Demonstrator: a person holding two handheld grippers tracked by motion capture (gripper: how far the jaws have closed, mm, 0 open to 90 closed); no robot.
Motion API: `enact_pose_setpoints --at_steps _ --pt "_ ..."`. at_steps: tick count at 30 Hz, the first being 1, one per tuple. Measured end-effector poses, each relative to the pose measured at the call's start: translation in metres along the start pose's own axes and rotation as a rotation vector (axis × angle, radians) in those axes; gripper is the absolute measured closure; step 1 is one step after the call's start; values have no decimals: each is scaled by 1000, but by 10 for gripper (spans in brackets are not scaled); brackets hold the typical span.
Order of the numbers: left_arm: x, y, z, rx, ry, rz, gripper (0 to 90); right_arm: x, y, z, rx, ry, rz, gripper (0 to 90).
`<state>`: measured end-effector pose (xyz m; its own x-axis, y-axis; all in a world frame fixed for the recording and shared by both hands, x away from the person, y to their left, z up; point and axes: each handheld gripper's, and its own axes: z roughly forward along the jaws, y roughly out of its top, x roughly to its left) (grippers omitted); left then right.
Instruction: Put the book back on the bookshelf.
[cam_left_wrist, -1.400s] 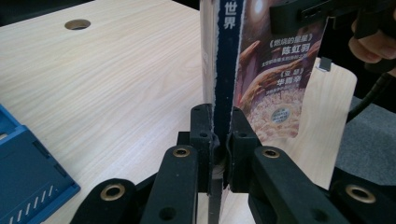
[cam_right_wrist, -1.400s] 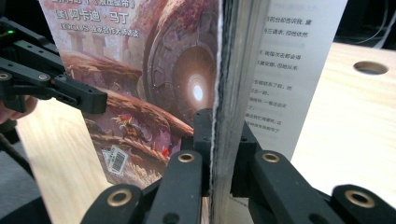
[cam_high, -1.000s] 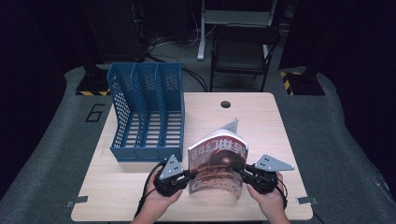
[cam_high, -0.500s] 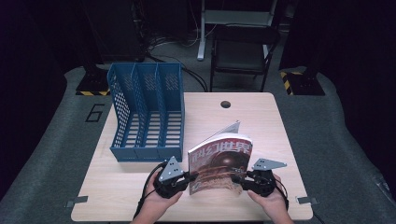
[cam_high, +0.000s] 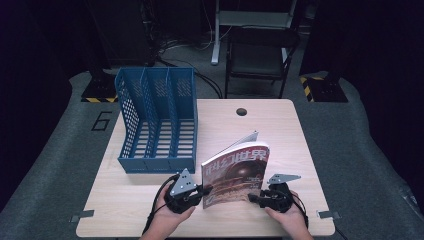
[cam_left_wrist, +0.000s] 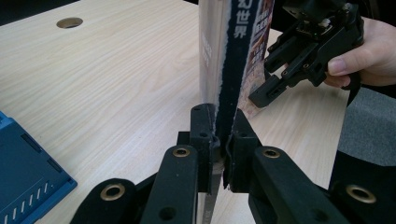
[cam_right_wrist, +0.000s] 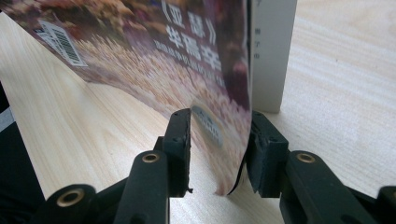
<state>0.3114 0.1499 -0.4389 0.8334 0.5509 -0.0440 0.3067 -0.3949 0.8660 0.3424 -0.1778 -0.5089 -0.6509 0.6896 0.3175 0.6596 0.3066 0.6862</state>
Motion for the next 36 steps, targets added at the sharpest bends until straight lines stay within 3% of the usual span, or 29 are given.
enact_pose_setpoints --at_steps 9,16,17,22,27,31,36 --pt "-1 0 0 5 -5 0 838 -1 -2 4 12 -37 11 730" --pt "-4 0 -1 8 -7 3 838 -2 1 5 -3 -28 40 836" --pt "-4 0 -1 9 -11 -2 838 -2 1 5 -6 -33 27 842" --pt "-7 1 -1 19 -12 0 838 4 4 8 -19 -72 20 855" --pt "-14 2 0 31 -3 48 837 6 7 12 -52 -110 17 856" --pt "-19 2 2 16 8 53 837 8 9 14 -72 -136 33 856" --pt "-17 3 -1 23 20 68 838 9 11 16 -108 -163 14 853"
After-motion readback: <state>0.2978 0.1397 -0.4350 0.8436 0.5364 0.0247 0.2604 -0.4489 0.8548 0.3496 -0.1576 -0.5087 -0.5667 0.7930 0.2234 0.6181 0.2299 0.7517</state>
